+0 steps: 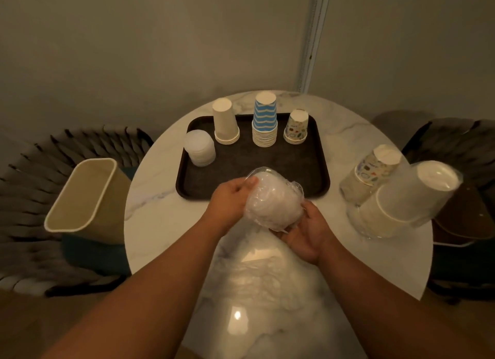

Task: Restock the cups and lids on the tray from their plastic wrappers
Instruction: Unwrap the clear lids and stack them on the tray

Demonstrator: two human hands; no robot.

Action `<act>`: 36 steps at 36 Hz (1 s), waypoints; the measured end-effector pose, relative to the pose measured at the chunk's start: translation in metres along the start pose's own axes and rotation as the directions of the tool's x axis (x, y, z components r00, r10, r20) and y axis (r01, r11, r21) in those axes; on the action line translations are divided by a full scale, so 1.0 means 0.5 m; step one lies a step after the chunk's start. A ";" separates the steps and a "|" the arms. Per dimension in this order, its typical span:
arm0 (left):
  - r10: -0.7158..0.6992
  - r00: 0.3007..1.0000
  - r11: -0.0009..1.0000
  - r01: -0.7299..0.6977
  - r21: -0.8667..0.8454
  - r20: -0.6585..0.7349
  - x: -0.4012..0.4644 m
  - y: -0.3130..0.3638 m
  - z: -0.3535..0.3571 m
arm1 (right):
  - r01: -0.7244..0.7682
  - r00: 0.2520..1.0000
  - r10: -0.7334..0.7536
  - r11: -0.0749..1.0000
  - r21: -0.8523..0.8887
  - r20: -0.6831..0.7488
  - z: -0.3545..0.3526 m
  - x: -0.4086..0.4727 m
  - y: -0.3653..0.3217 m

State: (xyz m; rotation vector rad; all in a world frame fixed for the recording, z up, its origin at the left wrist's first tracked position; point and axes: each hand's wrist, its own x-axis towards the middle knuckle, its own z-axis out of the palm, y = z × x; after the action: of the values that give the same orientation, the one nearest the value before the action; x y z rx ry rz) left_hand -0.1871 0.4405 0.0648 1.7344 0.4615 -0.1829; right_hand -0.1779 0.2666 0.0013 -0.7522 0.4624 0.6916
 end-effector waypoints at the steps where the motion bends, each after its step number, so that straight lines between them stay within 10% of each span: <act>1: 0.097 0.994 0.989 -0.090 0.117 -0.054 0.003 0.000 0.000 | -0.004 1.000 0.003 1.000 0.009 0.009 -0.001 -0.003 0.000; 13: 0.373 0.924 0.871 -0.317 0.375 -0.087 -0.002 0.059 0.019 | -0.066 0.977 -0.001 0.950 0.304 0.215 -0.028 -0.004 0.018; 20: 0.378 0.906 0.909 -0.402 -0.108 -0.192 -0.041 0.026 0.022 | 0.043 0.959 -0.135 0.937 0.346 0.249 -0.002 -0.010 -0.004; 36: 0.470 0.874 0.686 -0.451 0.570 0.126 -0.032 0.025 0.039 | 0.093 0.958 -0.165 0.953 0.289 0.234 0.026 0.009 -0.028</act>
State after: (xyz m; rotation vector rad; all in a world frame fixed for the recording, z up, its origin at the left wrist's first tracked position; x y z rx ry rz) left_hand -0.1939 0.4166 0.0778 2.4139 -0.0512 0.0835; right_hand -0.1630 0.2704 0.0136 -0.4175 0.2619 0.5759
